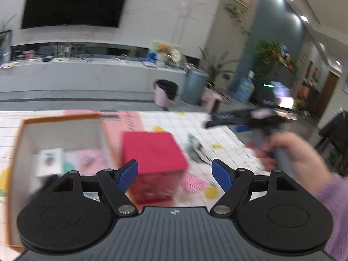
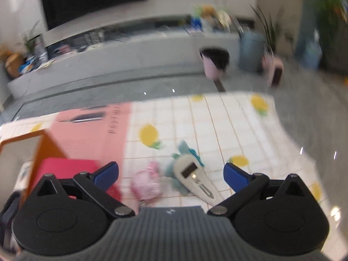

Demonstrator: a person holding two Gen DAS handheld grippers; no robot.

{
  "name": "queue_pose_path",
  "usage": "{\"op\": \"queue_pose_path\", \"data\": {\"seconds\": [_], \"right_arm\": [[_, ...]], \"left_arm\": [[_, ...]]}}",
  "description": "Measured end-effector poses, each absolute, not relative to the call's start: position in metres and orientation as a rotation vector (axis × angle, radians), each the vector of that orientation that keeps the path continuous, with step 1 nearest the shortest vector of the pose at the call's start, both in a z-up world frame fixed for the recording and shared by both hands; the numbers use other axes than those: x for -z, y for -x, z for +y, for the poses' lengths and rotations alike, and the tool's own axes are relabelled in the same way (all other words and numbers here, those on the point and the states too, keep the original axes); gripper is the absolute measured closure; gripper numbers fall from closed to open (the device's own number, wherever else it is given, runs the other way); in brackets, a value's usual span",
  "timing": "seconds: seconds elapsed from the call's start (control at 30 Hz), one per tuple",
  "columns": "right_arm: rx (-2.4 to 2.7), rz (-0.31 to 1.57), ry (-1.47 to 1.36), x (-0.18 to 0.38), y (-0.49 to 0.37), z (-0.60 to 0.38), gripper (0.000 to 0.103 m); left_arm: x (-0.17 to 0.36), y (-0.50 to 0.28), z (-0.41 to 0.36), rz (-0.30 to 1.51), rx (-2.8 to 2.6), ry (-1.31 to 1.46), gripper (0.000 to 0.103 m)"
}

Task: Organize soft objects
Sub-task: 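Move both grippers back to the table toward the remaining plush items, then grasp the teal dinosaur plush with right gripper while left gripper grasps the pink satin pouch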

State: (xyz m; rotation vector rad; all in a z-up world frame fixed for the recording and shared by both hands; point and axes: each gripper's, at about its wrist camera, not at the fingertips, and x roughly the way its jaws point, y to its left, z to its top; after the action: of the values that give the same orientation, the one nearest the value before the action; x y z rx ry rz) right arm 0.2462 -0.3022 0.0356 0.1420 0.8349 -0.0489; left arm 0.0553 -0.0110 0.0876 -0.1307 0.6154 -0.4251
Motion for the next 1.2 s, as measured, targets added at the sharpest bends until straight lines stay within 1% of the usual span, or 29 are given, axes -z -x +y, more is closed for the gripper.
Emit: {"op": "queue_pose_path", "data": {"seconds": [0.1,0.2,0.3,0.4,0.47,0.5,0.57,0.6,0.63,0.7,0.87,0.93,0.97,1.03,1.1,1.2], "right_arm": [[0.08,0.898,-0.241,0.006,-0.279,-0.329,0.003],[0.085,0.966,-0.279,0.036,-0.307,-0.339,0.007],[0.045,0.975,-0.206,0.05,-0.321,-0.331,0.007],[0.023,1.016,-0.139,0.067,-0.335,-0.324,0.008],[0.011,1.043,-0.112,0.077,-0.34,-0.321,0.017],[0.018,1.055,-0.111,0.081,-0.343,-0.323,0.024],[0.015,1.059,-0.154,0.084,-0.342,-0.332,0.029],[0.015,1.064,-0.173,0.083,-0.341,-0.336,0.036],[0.02,1.075,-0.18,0.082,-0.341,-0.339,0.04],[0.057,1.096,-0.158,0.076,-0.335,-0.348,0.042],[0.16,1.11,-0.177,0.059,-0.314,-0.397,0.043],[0.199,1.1,-0.182,0.053,-0.304,-0.417,0.042],[0.229,1.092,-0.167,0.051,-0.3,-0.424,0.042],[0.287,1.085,-0.155,0.048,-0.294,-0.438,0.043],[0.302,1.038,-0.224,0.042,-0.287,-0.456,0.043],[0.326,0.986,-0.301,0.035,-0.281,-0.48,0.042]], "left_arm": [[-0.066,-0.061,-0.047,0.642,0.465,0.095,0.012],[-0.041,-0.07,-0.079,0.684,0.48,0.06,0.012],[-0.021,-0.081,-0.108,0.726,0.516,-0.009,0.012],[-0.009,-0.092,-0.127,0.729,0.523,-0.039,0.012],[-0.004,-0.099,-0.135,0.733,0.522,-0.051,0.012],[-0.002,-0.101,-0.139,0.734,0.522,-0.057,0.012],[0.002,-0.107,-0.149,0.734,0.522,-0.065,0.012],[0.002,-0.109,-0.153,0.732,0.521,-0.067,0.012],[0.004,-0.112,-0.158,0.728,0.516,-0.069,0.012],[0.007,-0.117,-0.168,0.715,0.498,-0.076,0.012],[0.02,-0.127,-0.202,0.69,0.404,-0.093,0.012],[0.026,-0.135,-0.217,0.681,0.347,-0.091,0.01],[0.03,-0.139,-0.225,0.67,0.316,-0.088,0.007],[0.033,-0.147,-0.239,0.647,0.274,-0.08,0.007],[0.034,-0.158,-0.251,0.636,0.26,-0.073,0.007],[0.027,-0.156,-0.249,0.629,0.328,0.026,0.008]]}}
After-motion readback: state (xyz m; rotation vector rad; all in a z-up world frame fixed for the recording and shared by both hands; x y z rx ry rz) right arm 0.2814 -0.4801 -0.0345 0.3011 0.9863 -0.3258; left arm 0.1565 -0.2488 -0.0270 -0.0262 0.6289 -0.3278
